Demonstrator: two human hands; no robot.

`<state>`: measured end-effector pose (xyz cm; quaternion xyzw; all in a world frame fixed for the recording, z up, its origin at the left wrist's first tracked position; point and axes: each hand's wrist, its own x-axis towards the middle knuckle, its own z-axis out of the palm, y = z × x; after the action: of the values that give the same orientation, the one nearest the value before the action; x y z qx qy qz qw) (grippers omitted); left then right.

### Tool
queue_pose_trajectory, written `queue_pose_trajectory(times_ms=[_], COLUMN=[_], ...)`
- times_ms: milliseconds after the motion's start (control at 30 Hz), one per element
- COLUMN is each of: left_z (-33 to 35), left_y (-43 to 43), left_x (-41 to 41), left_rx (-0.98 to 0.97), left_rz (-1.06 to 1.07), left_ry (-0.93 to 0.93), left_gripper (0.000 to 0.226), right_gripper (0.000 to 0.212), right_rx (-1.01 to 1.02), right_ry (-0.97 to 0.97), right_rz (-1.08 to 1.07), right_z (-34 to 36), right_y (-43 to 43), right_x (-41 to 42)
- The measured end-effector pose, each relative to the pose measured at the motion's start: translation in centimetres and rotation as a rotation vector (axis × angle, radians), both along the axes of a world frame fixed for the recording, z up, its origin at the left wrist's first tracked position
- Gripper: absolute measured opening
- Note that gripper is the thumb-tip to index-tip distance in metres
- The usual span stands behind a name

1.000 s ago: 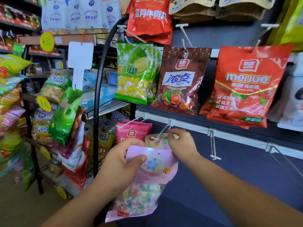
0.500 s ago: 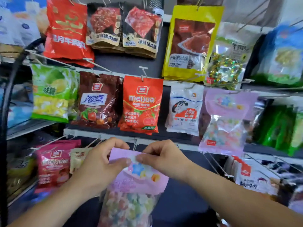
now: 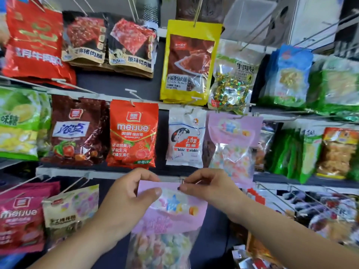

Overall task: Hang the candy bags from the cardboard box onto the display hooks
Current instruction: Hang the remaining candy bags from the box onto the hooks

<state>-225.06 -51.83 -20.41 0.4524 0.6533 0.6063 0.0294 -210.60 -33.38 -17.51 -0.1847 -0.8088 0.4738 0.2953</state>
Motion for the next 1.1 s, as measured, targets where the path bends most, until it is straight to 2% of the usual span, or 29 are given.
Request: queue_pose_trajectory(times_ms=[67, 167, 333, 433, 467, 567, 700, 900, 1000, 1100], left_z=[1.7, 4.3, 6.0, 6.3, 6.5, 7.9, 11.6, 14.8, 15.1, 15.2], left_y=[0.6, 1.7, 3.4, 4.8, 5.4, 7.6, 11.6, 16.4, 18.6, 19.7], left_x=[0.5, 1.3, 1.7, 2.3, 2.5, 3.2, 4.0, 5.2, 5.0, 4.8], left_rx=[0.03, 0.053, 0.055, 0.092, 0.102, 0.101, 0.12, 0.074, 0.051, 0.048], left_rz=[-0.028, -0.043, -0.063, -0.059, -0.05, -0.032, -0.037, -0.014, 0.026, 0.026], left_ry=[-0.042, -0.048, -0.087, -0.099, -0.098, -0.053, 0.004, 0.095, 0.129, 0.153], left_gripper=[0.017, 0.018, 0.015, 0.012, 0.012, 0.015, 0.013, 0.01, 0.01, 0.026], right_gripper=[0.035, 0.023, 0.02, 0.035, 0.031, 0.009, 0.021, 0.013, 0.011, 0.009], right_rx=[-0.087, -0.201, -0.143, -0.248, -0.275, -0.168, -0.074, 0.08, 0.07, -0.029], right_ry=[0.058, 0.122, 0.221, 0.266, 0.268, 0.238, 0.233, 0.261, 0.281, 0.334], right_rz=[-0.042, 0.001, -0.024, -0.046, -0.026, -0.014, -0.059, -0.186, -0.219, -0.193], right_z=[1.1, 3.0, 4.2, 4.0, 4.1, 5.9, 10.6, 13.8, 14.0, 14.3], right_y=[0.7, 1.7, 3.4, 4.4, 4.8, 5.9, 7.9, 11.7, 13.5, 14.9], right_x=[0.6, 1.5, 2.5, 3.0, 3.4, 4.8, 6.7, 7.2, 6.6, 5.9])
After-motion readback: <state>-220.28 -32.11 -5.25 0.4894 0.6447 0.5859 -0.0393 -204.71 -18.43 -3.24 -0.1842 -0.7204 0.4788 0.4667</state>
